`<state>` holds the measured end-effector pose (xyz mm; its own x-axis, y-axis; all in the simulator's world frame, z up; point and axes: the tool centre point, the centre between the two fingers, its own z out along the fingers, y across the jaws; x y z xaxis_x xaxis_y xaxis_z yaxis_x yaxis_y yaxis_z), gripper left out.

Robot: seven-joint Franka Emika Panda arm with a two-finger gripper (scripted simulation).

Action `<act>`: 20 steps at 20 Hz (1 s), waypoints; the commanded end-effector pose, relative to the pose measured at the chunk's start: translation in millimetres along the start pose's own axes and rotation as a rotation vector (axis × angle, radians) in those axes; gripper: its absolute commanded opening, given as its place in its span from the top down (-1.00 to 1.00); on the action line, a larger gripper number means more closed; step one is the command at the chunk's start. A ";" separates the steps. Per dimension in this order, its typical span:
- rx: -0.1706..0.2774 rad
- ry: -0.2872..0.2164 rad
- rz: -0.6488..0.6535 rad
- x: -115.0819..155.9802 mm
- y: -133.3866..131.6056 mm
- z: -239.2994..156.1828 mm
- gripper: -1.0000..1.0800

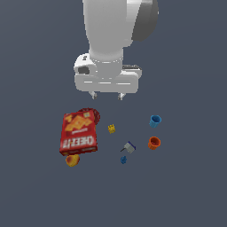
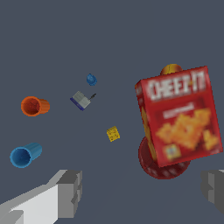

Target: Pick up a designated object from a clutter of objects.

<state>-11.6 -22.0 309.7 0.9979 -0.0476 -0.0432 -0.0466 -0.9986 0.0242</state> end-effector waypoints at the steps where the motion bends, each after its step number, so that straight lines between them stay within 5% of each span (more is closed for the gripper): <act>1: -0.002 -0.005 0.003 -2.2 0.2 0.1 -0.92; 10: 0.000 -0.001 0.031 8.8 -3.7 8.1 -0.92; 20: 0.008 0.009 0.156 50.9 -21.2 47.3 -0.92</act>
<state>30.6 -7.4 268.6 0.9834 -0.1784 -0.0323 -0.1778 -0.9838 0.0225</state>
